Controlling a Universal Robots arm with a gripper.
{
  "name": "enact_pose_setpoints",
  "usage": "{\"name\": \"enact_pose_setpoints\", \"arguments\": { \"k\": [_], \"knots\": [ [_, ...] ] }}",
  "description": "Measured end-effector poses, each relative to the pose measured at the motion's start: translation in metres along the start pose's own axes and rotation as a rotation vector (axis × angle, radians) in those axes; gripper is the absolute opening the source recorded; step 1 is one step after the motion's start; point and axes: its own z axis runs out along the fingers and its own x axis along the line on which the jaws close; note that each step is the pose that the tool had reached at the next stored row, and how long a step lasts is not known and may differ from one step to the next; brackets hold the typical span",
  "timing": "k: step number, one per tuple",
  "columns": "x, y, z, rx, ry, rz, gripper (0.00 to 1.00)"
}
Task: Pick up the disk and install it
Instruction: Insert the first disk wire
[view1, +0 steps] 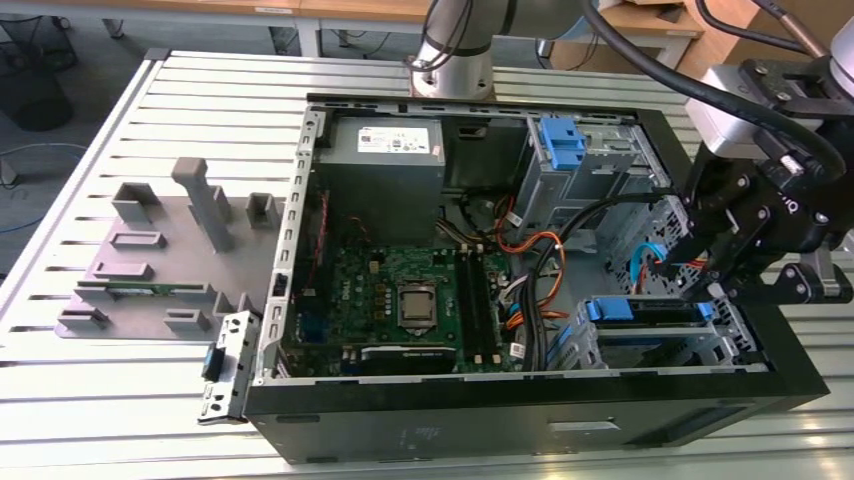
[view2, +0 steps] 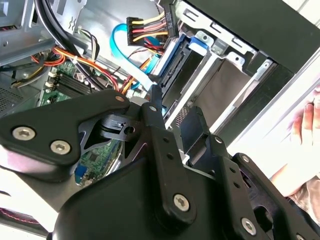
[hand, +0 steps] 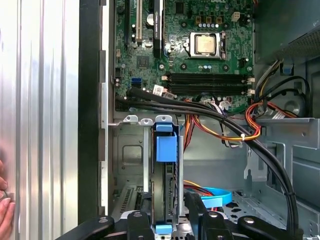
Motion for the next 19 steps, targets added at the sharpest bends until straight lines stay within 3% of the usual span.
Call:
{"name": "enact_pose_setpoints", "arguments": {
  "k": [19],
  "knots": [
    [-0.0049, -0.0063, 0.0059, 0.0, 0.001, 0.0, 0.42]
  ]
}}
